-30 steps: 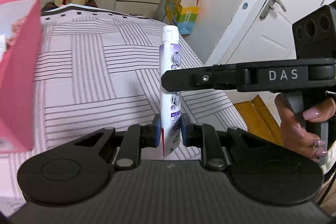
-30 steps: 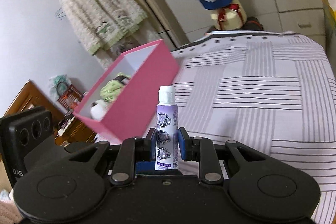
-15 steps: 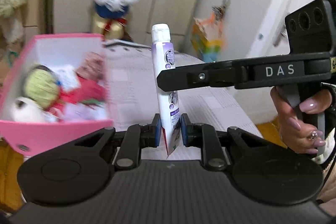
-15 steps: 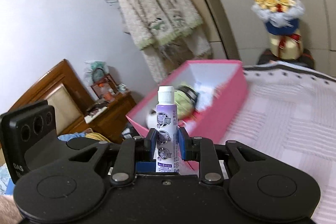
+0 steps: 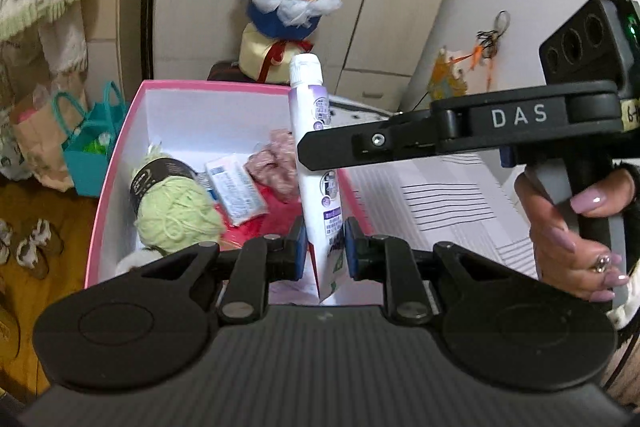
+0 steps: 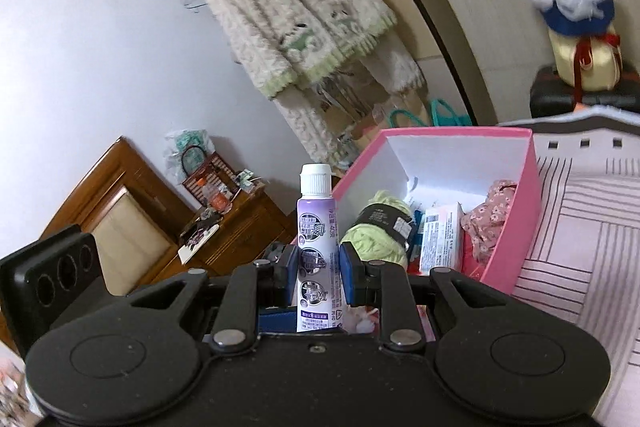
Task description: Organize soft objects
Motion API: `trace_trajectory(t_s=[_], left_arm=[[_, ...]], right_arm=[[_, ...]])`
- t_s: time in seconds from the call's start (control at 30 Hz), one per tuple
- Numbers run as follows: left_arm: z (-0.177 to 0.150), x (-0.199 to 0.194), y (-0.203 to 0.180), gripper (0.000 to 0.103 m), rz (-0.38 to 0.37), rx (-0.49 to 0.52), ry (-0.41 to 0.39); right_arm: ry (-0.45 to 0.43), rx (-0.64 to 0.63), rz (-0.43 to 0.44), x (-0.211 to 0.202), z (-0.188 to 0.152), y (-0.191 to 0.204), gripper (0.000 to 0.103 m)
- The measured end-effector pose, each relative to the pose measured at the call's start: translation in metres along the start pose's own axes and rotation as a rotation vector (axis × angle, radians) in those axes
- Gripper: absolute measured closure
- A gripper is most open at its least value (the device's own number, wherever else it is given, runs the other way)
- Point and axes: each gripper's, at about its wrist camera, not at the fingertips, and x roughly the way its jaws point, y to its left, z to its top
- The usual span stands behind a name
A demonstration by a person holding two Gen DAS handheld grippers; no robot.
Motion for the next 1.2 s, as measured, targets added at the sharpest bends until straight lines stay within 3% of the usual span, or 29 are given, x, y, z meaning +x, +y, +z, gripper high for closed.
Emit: trace_trajectory(t_s=[0.33,0.63,0.73,0.8,0.97,1.2], left_arm=[[0.000,0.056,0.029,0.085,0.046,-0.001,0.099],[0.001,0.078,0.035,0.084,0.130,-0.002,0.135],[-0.002,0.075,0.034,0.082,0.158,-0.012,0.120],[-0.003,0.071,0.034,0.071,0.171,-0.013,0.109],[-0.010,0.050,0.032,0.062,0.174,-0.031,0.065],[-0.023,0.010,0.016,0.055,0.170,-0.013,-0.008]], right_arm=[[0.017,0.119,-0.011,0.044,-0.003,-0.046,0.076],[0.040,0.026,-0.098,0.064,0.002,-0.037,0.076],[0.024,-0.030,-0.158,0.067,0.001,-0.032,0.076],[-0.006,-0.062,-0.206,0.065,-0.001,-0.027,0.072],[-0.040,-0.093,-0.219,0.049,-0.004,-0.020,0.058],[-0.089,-0.137,-0.256,0.007,-0.025,-0.007,0.057]])
